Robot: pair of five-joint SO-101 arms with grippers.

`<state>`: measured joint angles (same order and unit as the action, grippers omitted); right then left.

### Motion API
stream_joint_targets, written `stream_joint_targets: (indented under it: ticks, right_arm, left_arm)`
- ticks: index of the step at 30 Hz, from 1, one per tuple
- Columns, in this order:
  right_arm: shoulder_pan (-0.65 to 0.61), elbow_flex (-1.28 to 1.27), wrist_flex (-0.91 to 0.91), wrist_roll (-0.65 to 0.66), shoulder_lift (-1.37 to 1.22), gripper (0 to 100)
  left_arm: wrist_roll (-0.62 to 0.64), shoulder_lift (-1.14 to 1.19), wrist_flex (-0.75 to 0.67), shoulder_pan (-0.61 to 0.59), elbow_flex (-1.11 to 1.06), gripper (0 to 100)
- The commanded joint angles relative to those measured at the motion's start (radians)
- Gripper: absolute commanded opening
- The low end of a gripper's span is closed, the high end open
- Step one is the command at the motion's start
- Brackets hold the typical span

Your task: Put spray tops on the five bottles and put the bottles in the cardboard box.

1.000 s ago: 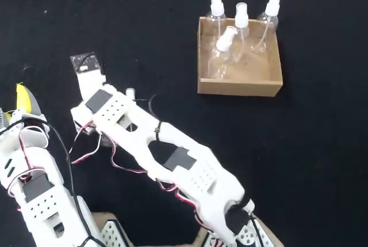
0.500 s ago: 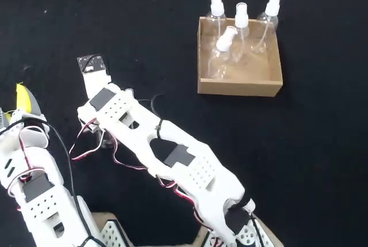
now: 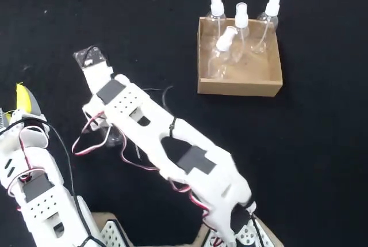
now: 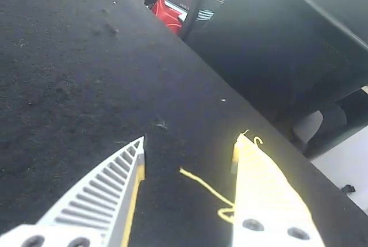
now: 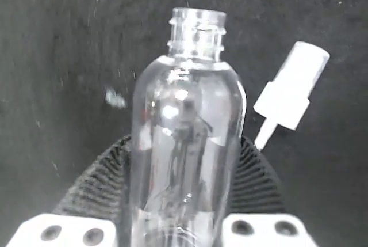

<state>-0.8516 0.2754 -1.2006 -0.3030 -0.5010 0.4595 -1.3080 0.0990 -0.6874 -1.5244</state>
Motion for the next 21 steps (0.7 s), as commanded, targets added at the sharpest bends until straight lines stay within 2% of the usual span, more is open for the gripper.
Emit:
stream_joint_targets:
  ticks: [1, 5, 11, 16, 21]
  right_arm:
    - [0.023, -0.101, 0.003, 0.048, 0.203, 9.0]
    - [0.092, -0.343, 0.040, 0.130, 0.417, 9.6]
    - [0.249, -0.814, 0.101, 0.400, 0.759, 9.6]
    - [0.529, -1.119, 0.057, 0.615, 1.009, 9.6]
    - [0.870, -1.279, 0.043, 0.830, 1.129, 9.6]
  left_arm:
    - [0.008, -0.002, -0.026, -0.005, 0.038, 24]
    - [0.008, -0.009, -0.028, -0.001, 0.022, 24]
    - [0.003, -0.011, -0.028, 0.038, 0.018, 24]
    - [0.003, -0.011, -0.026, 0.056, 0.016, 24]
    - [0.002, -0.011, -0.026, 0.120, -0.004, 24]
